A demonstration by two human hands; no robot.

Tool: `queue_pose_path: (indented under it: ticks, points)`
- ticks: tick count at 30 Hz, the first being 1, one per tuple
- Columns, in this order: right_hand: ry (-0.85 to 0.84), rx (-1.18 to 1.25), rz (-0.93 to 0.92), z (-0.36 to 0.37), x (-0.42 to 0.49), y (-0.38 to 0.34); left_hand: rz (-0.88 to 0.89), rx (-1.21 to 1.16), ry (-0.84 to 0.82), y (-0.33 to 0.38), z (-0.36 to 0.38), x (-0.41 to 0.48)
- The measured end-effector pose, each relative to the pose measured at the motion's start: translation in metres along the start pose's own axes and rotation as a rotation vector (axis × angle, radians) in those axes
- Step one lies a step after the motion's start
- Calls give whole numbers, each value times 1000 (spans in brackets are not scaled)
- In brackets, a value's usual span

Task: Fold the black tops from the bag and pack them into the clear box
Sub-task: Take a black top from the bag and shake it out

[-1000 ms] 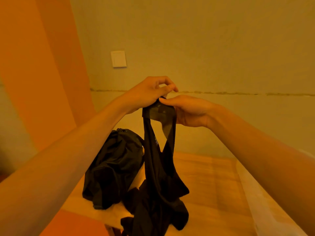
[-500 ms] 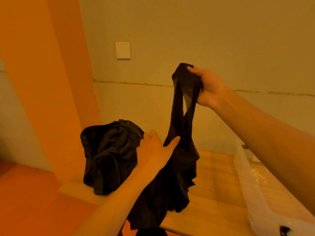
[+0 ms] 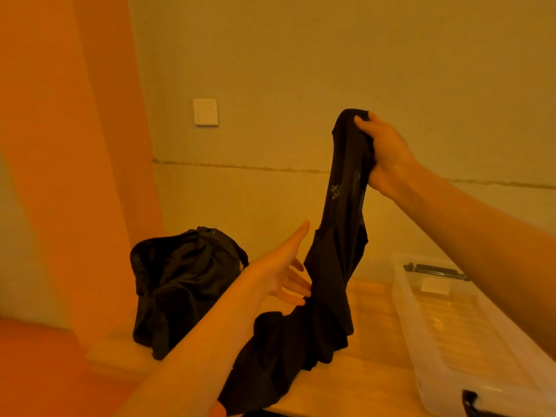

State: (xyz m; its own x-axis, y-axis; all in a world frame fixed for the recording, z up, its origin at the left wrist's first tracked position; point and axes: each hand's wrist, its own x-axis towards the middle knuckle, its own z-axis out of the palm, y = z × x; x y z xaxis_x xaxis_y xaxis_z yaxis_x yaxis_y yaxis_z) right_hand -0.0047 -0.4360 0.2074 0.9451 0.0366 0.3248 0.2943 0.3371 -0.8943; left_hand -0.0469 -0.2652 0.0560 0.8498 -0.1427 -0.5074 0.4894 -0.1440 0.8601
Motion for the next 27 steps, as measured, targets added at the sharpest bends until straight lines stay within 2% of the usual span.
queue_pose_path:
  ticks: [3,6,9,11,13,15,18,23,25,27]
  points:
    - [-22,0,-2,-5,-4,-3,-14,-200,-107,-6,20,15]
    - [-21,-30,-14,-13,-8,-9,42,-293,-16,-4,39,23]
    - [18,-51,-27,-26,-6,-15,272,-67,292,3,39,29]
    - [66,-52,-45,-36,-3,-18,481,222,569,10,21,31]
    - [134,-41,-63,-45,0,-19,583,342,742,19,-2,25]
    - [176,-4,-42,-52,4,-17,577,130,708,33,-24,16]
    - [144,21,26,-56,11,-10,512,-315,448,50,-44,-9]
    - [118,139,62,-53,15,-1,594,-721,77,63,-72,-39]
    - [119,178,51,-50,15,0,606,-754,57,67,-79,-47]
    - [112,210,55,-46,13,-3,608,-737,163,71,-89,-46]
